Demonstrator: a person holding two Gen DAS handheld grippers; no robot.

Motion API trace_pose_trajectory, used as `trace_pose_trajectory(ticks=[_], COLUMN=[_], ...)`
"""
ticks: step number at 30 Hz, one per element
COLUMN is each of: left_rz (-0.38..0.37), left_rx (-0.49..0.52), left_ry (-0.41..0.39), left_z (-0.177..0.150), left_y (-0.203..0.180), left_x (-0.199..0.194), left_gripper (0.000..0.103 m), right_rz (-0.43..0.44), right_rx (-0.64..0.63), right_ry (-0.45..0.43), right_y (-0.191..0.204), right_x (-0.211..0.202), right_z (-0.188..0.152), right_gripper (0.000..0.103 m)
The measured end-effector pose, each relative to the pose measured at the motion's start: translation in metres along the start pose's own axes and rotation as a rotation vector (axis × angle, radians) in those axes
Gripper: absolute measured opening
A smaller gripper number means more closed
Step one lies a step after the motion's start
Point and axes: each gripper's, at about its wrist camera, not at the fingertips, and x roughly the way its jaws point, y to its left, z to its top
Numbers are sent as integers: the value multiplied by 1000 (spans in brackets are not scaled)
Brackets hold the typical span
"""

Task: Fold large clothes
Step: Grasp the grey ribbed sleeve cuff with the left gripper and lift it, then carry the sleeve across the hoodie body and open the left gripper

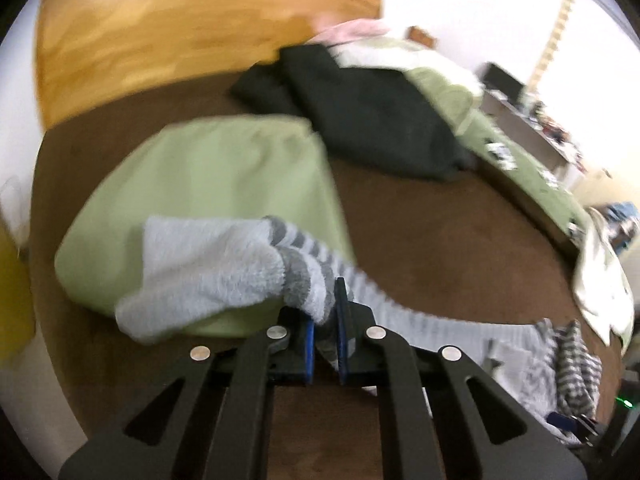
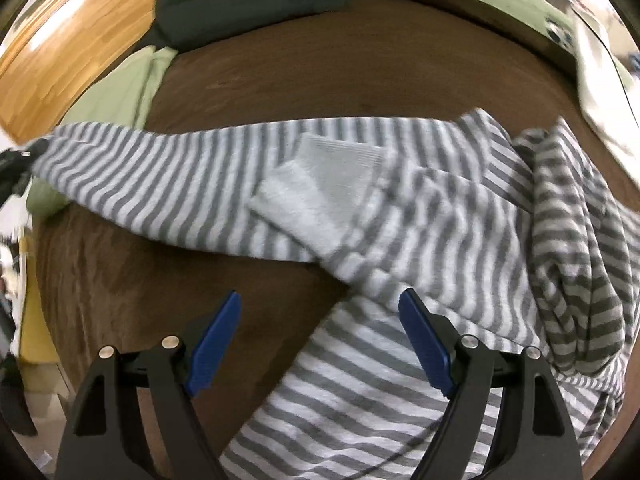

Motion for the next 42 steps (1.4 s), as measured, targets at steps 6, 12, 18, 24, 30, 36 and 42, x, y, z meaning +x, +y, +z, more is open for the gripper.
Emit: trace_pose_trajectory(ticks=[6, 12, 18, 24, 30, 36, 42], left_rz=[-134, -261, -370, -421, -456, -493, -557], left_rx=[124, 217, 313, 402, 442, 487, 557], left_ry=[-99, -148, -134, -111, -95, -66, -33], left_z=[40, 58, 55, 47, 43, 36, 17], left_y=[-68, -135, -197, -253, -293, -333, -378], left_x=[-43, -69, -88, -106, -116, -122, -129], left_gripper=[11, 11, 11, 11, 11, 11, 11], right_rz=[-102, -120, -68, -53, 5, 19, -52], right_rx=[59, -53, -59, -57, -17, 109, 200], right_ry=[-79, -93, -15, -23, -25, -110, -183], right_y=[-55, -78, -83, -87, -111, -163, -232], right_x=[-14, 13, 64, 65, 49, -2, -59], right_z=[3, 22, 33, 30, 38, 41, 23], right_gripper=[80, 80, 81, 83, 82, 83, 83])
